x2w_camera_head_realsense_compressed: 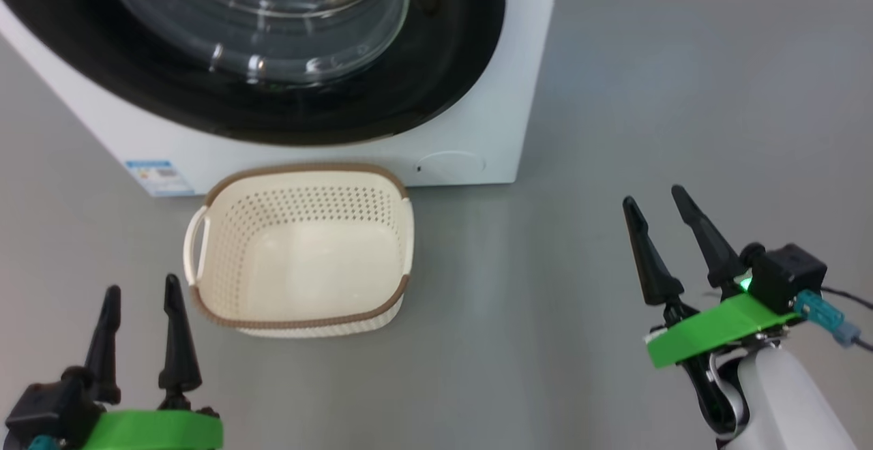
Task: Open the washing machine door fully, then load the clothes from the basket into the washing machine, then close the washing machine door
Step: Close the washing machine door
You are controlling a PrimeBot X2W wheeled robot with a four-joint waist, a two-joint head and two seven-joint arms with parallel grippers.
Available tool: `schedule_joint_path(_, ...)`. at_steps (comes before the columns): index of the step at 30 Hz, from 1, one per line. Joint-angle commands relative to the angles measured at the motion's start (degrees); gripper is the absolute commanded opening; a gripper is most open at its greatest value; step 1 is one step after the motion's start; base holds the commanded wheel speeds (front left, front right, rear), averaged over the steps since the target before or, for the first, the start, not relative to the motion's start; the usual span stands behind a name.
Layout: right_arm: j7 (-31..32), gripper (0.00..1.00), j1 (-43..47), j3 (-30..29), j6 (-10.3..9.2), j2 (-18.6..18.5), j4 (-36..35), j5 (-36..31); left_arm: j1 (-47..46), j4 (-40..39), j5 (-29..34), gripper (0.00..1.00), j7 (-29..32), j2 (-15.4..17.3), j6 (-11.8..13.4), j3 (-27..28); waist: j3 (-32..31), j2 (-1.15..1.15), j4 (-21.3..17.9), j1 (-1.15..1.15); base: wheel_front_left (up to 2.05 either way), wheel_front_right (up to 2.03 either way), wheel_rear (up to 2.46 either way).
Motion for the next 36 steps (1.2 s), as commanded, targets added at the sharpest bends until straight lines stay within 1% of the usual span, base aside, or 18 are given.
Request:
schedule_joint_path(1, -0.3, 1.00, 1.8, 0.6, -0.32, 0.7, -2.3, -1.9, 0.6, -1.2, 0.6, 1.00, -0.4, 1.2, -0.4, 2.3, -3.1, 0.00, -3.1, 0.01, 0.00, 0.00, 0.00)
schedule_joint_path(8, -0.3, 1.00, 6.8, -1.0, -0.32, 1.9, -4.0, -4.0, 4.2, -1.1, 0.9, 1.00, -0.4, 1.2, -0.7, 2.8, -6.0, 0.00, -4.7, 0.01, 0.00, 0.00, 0.00)
schedule_joint_path(18, -0.3, 1.00, 14.2, -4.4, -0.32, 3.7, -7.2, -7.9, 9.8, -0.3, 2.2, 1.00, -0.4, 1.2, -0.3, 2.8, -10.8, 0.00, -4.9, 0.01, 0.00, 0.00, 0.00)
schedule_joint_path(24, -0.3, 1.00, 15.4, -5.3, -0.32, 4.4, -8.1, -8.7, 11.6, -0.8, 2.9, 1.00, -0.4, 1.2, -0.2, 2.5, -11.3, 0.00, -4.8, 0.01, 0.00, 0.00, 0.00)
schedule_joint_path(36, -0.3, 1.00, 16.2, -6.3, -0.32, 5.1, -8.3, -9.3, 12.3, -0.7, 2.9, 1.00, -0.4, 1.2, 0.1, 2.4, -11.5, 0.00, -4.1, 0.01, 0.00, 0.00, 0.00)
